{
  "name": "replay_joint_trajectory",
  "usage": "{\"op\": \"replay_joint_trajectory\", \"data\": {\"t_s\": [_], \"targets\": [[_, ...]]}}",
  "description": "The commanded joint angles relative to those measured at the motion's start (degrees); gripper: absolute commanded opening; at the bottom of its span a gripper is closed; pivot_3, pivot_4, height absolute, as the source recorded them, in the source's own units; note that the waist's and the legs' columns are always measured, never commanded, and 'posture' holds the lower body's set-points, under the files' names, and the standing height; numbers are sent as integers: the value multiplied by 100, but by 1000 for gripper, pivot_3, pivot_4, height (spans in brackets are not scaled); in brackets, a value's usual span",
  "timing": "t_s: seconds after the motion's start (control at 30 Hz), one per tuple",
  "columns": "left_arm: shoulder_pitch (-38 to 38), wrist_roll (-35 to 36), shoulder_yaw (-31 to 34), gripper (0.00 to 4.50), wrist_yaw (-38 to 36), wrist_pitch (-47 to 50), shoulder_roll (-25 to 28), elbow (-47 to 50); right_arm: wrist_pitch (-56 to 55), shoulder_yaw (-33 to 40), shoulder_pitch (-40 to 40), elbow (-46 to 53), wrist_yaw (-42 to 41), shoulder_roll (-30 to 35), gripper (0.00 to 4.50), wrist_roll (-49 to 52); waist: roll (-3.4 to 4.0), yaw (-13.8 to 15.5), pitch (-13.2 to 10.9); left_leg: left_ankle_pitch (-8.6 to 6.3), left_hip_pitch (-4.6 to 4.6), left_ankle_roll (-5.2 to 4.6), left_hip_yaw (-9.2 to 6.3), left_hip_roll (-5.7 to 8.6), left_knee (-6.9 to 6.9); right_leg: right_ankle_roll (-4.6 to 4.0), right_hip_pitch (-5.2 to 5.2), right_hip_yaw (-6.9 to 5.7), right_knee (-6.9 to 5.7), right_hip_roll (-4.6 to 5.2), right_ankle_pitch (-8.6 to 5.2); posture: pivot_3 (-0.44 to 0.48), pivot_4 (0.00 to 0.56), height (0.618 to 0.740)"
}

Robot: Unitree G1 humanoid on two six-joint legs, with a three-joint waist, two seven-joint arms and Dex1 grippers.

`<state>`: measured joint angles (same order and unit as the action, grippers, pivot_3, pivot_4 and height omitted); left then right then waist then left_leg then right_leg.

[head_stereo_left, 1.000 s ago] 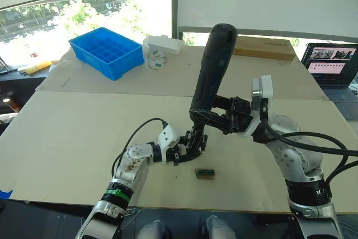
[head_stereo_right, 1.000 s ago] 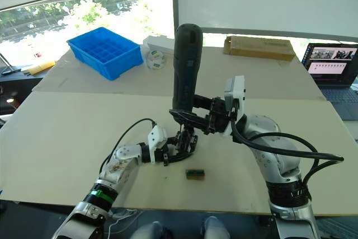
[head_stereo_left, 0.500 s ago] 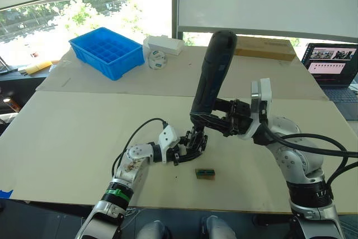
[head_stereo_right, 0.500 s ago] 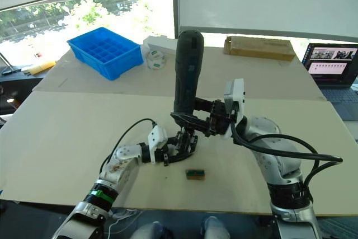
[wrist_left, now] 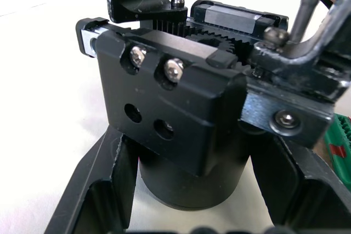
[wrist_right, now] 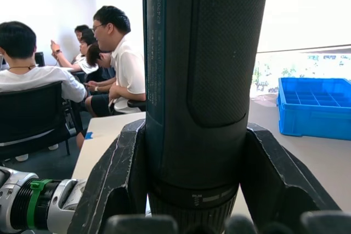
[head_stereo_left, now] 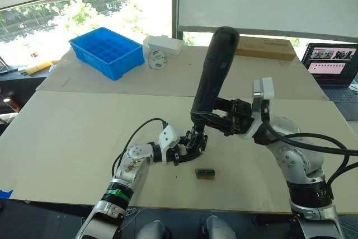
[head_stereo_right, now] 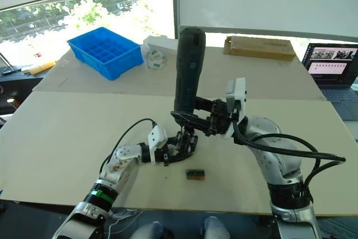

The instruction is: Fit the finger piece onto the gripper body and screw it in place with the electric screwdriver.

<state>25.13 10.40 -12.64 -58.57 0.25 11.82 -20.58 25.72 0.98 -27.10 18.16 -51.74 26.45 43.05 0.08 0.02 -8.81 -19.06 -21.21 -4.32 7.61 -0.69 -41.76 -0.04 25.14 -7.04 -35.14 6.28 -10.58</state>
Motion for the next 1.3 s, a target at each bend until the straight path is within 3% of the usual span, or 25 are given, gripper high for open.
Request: {"op": "replay_joint_trajectory", "data": {"t_s": [0.03, 1.3], "targets": [[-140, -3, -129, 2438, -85, 122, -21, -65, -95, 265, -141, 204, 35, -31, 1914, 187, 0, 0, 0, 0, 0, 0, 0, 0, 0, 0, 0, 0, 0, 0, 0, 0, 150, 740], [-188, -3, -140, 2438, -78, 128, -37, -54, 165, 348, -288, 89, 347, -171, 1914, 336, 0, 1, 0, 0, 0, -1, -1, 0, 0, 0, 0, -1, 0, 3, 0, 0, 150, 740]]}}
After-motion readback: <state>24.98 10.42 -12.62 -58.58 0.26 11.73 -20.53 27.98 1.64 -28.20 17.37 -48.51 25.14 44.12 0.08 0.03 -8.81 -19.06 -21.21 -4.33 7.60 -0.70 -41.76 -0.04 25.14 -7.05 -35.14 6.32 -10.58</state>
